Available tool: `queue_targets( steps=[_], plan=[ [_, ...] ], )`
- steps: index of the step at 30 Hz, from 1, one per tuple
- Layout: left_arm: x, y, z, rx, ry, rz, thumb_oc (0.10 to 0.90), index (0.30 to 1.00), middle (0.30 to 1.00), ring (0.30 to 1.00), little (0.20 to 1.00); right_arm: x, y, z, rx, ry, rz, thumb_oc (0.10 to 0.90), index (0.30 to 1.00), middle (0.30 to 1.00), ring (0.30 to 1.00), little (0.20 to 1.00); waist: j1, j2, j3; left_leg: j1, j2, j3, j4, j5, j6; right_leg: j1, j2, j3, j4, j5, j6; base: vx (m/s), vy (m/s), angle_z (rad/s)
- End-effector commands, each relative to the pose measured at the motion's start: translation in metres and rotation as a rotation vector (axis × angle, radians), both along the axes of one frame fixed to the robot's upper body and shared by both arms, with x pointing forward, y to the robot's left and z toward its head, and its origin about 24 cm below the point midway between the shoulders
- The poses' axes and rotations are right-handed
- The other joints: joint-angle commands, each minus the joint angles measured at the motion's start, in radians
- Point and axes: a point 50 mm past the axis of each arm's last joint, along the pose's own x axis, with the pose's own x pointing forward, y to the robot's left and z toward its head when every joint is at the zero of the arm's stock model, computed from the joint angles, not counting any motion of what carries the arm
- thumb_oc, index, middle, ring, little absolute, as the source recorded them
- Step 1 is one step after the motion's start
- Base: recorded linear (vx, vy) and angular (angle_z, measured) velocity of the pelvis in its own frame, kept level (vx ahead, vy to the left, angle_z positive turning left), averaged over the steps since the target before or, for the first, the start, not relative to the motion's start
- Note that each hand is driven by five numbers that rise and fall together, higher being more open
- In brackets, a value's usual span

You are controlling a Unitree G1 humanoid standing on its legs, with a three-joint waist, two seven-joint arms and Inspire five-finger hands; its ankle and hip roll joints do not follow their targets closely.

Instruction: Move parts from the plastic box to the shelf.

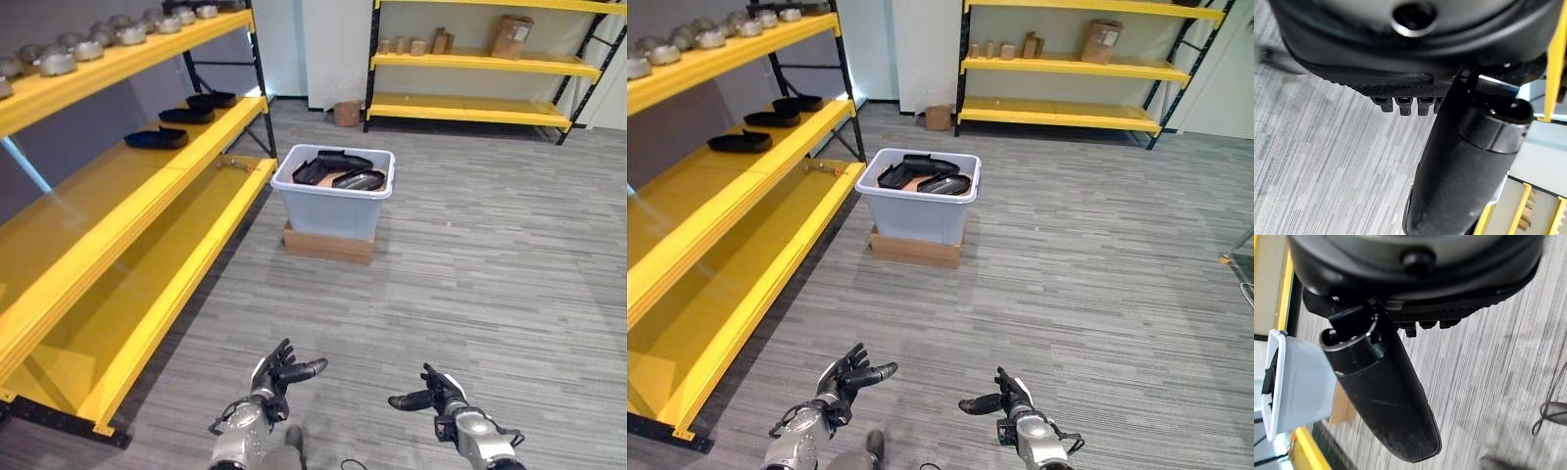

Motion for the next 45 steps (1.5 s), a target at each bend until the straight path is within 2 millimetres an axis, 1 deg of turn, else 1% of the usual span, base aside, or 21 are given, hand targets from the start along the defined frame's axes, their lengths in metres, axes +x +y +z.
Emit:
queue_targets(
  steps=[1,3,6,9,19,21,22,23,24,28,29,30,31,32,33,34,35,36,37,38,45],
  plan=[
    [0.032,-0.004,0.034,0.015,-0.219,-0.032,0.9,1.0,1.0,1.0,1.0,0.024,-0.006,0.022,-0.011,-0.155,0.003,0.9,1.0,1.0,1.0,1.0,0.042,-0.005,-0.09,-0.02,-0.03,0.023,0.066,-0.014,0.035,0.037,-0.061,0.06,-0.039,0.118,0.099,0.14,0.092,-0.21],
    [0.03,-0.002,0.032,0.018,-0.21,-0.021,0.9,1.0,1.0,1.0,1.0,0.022,-0.004,0.021,0.001,-0.157,0.002,0.9,1.0,1.0,1.0,1.0,0.031,0.006,-0.136,0.038,-0.025,0.02,-0.005,0.023,0.029,0.031,-0.055,0.07,-0.042,0.112,0.098,0.2,0.147,-0.27],
    [0.034,-0.004,0.034,0.02,-0.219,-0.032,0.9,1.0,1.0,1.0,1.0,0.022,-0.001,0.021,0.01,-0.16,0.001,0.9,1.0,1.0,1.0,1.0,0.03,0.005,-0.175,0.048,-0.036,0.028,-0.024,0.034,0.03,0.013,-0.071,0.075,-0.042,0.113,0.099,0.21,0.188,-0.14],
    [0.037,-0.002,0.038,0.034,-0.236,-0.038,0.9,1.0,1.0,1.0,1.0,0.026,0.007,0.022,0.029,-0.171,0.025,0.9,1.0,1.0,1.0,1.0,0.043,0.007,-0.178,0.085,-0.067,0.025,0.001,0.028,0.034,0.028,-0.102,0.075,-0.034,0.118,0.104,0.25,0.186,0.16],
    [0.036,-0.001,0.037,0.038,-0.229,-0.048,0.9,1.0,1.0,1.0,1.0,0.029,0.019,0.023,0.06,-0.176,0.056,0.9,1.0,1.0,1.0,1.0,0.059,0.028,-0.185,0.122,-0.102,0.034,0.083,-0.001,0.033,0.029,-0.154,0.078,0.067,0.127,0.113,0.16,0.134,-0.04],
    [0.033,0.002,0.033,0.046,-0.212,-0.05,0.9,1.0,1.0,1.0,1.0,0.026,0.019,0.021,0.065,-0.169,0.055,0.9,1.0,1.0,1.0,1.0,0.057,0.054,-0.172,0.162,-0.101,0.03,0.078,-0.003,0.044,-0.028,-0.129,0.093,0.257,0.124,0.114,0.13,0.247,-0.26],
    [0.033,0.002,0.032,0.053,-0.202,-0.056,0.9,1.0,1.0,1.0,1.0,0.025,0.019,0.022,0.077,-0.181,0.047,0.9,1.0,1.0,1.0,1.0,0.003,0.121,-0.082,0.281,-0.069,0.019,0.034,-0.002,0.055,-0.196,-0.027,0.081,0.611,0.079,0.101,0.11,0.293,-0.39],
    [0.033,0.002,0.032,0.053,-0.203,-0.056,0.9,1.0,1.0,1.0,1.0,0.025,0.019,0.022,0.077,-0.182,0.047,0.9,1.0,1.0,1.0,1.0,0.003,0.118,-0.078,0.285,-0.072,0.019,0.032,-0.001,0.055,-0.195,-0.03,0.082,0.618,0.074,0.102,0.11,0.27,-0.15],
    [0.034,0.003,0.032,0.063,-0.201,-0.059,0.9,1.0,1.0,1.0,1.0,0.024,0.02,0.022,0.084,-0.183,0.046,0.9,1.0,1.0,1.0,1.0,-0.016,0.129,-0.054,0.319,-0.072,0.008,0.01,-0.001,0.057,-0.235,0.004,0.076,0.682,0.055,0.102,0.1,0.075,0.42],
    [0.032,0.004,0.031,0.069,-0.198,-0.056,0.9,1.0,1.0,1.0,1.0,0.021,0.015,0.021,0.073,-0.176,0.041,0.9,1.0,1.0,1.0,1.0,-0.043,0.132,-0.025,0.367,-0.094,-0.025,-0.025,0.016,0.063,-0.327,0.053,0.08,0.608,0.05,0.101,0.13,0.052,0.28],
    [0.031,0.002,0.033,0.06,-0.207,-0.057,0.9,1.0,1.0,1.0,1.0,0.019,0.009,0.021,0.06,-0.171,0.025,0.9,1.0,1.0,1.0,1.0,-0.064,0.125,-0.006,0.378,-0.114,-0.051,-0.029,0.015,0.066,-0.36,0.07,0.107,0.47,0.066,0.101,0.13,-0.034,0.07],
    [0.033,0.003,0.034,0.063,-0.215,-0.057,0.9,1.0,1.0,1.0,1.0,0.022,0.008,0.022,0.054,-0.176,0.022,0.9,1.0,1.0,1.0,1.0,-0.066,0.12,-0.004,0.379,-0.127,-0.056,-0.037,0.008,0.068,-0.391,0.045,0.117,0.323,0.07,0.095,0.18,-0.039,0.15],
    [0.033,0.004,0.037,0.066,-0.226,-0.055,0.9,1.0,1.0,1.0,1.0,0.022,0.007,0.023,0.048,-0.179,0.022,0.9,1.0,1.0,1.0,1.0,-0.069,0.121,-0.002,0.385,-0.126,-0.053,-0.037,0.004,0.069,-0.387,0.029,0.111,0.25,0.074,0.095,0.1,-0.022,0.18],
    [0.033,0.004,0.037,0.066,-0.226,-0.054,0.9,1.0,1.0,1.0,1.0,0.022,0.007,0.023,0.048,-0.179,0.022,0.9,1.0,1.0,1.0,1.0,-0.07,0.123,0.001,0.388,-0.124,-0.054,-0.037,0.002,0.069,-0.381,0.03,0.109,0.246,0.076,0.095,0.15,-0.032,0.12],
    [0.034,0.004,0.037,0.066,-0.227,-0.05,0.9,1.0,1.0,1.0,1.0,0.025,0.006,0.025,0.041,-0.187,0.021,0.9,1.0,1.0,1.0,1.0,-0.071,0.129,-0.003,0.39,-0.122,-0.053,-0.037,-0.005,0.073,-0.436,-0.013,0.103,0.084,0.091,0.099,0.11,-0.025,0.03],
    [0.034,0.003,0.037,0.065,-0.227,-0.05,0.9,1.0,1.0,1.0,1.0,0.025,0.006,0.025,0.041,-0.187,0.021,0.9,1.0,1.0,1.0,1.0,-0.072,0.132,-0.002,0.392,-0.12,-0.054,-0.037,-0.007,0.073,-0.43,-0.011,0.101,0.079,0.093,0.099,0.17,-0.047,0.01],
    [0.035,0.003,0.037,0.064,-0.229,-0.045,0.9,1.0,1.0,1.0,1.0,0.028,0.007,0.027,0.046,-0.198,0.021,0.9,1.0,1.0,1.0,1.0,-0.075,0.136,-0.004,0.402,-0.114,-0.056,-0.037,-0.009,0.074,-0.458,-0.025,0.095,0.009,0.105,0.105,0.2,-0.081,-0.08],
    [0.036,0.003,0.038,0.064,-0.23,-0.038,0.9,1.0,1.0,1.0,1.0,0.031,0.01,0.029,0.052,-0.209,0.023,0.9,1.0,1.0,1.0,1.0,-0.08,0.133,-0.012,0.421,-0.113,-0.052,-0.037,-0.016,0.076,-0.462,-0.031,0.055,0.002,0.109,0.115,0.2,-0.082,0.0],
    [0.036,0.003,0.038,0.064,-0.23,-0.038,0.9,1.0,1.0,1.0,1.0,0.031,0.01,0.029,0.052,-0.209,0.023,0.9,1.0,1.0,1.0,1.0,-0.081,0.133,-0.011,0.422,-0.113,-0.053,-0.037,-0.016,0.076,-0.461,-0.031,0.053,0.001,0.109,0.115,0.33,-0.168,0.07],
    [0.033,0.003,0.034,0.065,-0.213,-0.041,0.9,1.0,1.0,1.0,1.0,0.029,0.012,0.027,0.057,-0.201,0.026,0.9,1.0,1.0,1.0,1.0,-0.075,0.12,-0.045,0.437,-0.112,-0.045,-0.035,-0.023,0.072,-0.405,-0.036,0.023,-0.014,0.107,0.111,0.3,-0.15,0.19],
    [0.032,-0.008,0.032,0.053,-0.207,-0.075,0.9,1.0,1.0,1.0,1.0,0.029,0.007,0.028,0.037,-0.203,0.032,0.9,1.0,1.0,1.0,1.0,-0.096,0.138,-0.109,0.445,-0.065,-0.047,0.033,-0.016,0.073,-0.355,-0.003,0.028,0.05,0.128,0.123,0.32,-0.136,0.07]
  ],
)
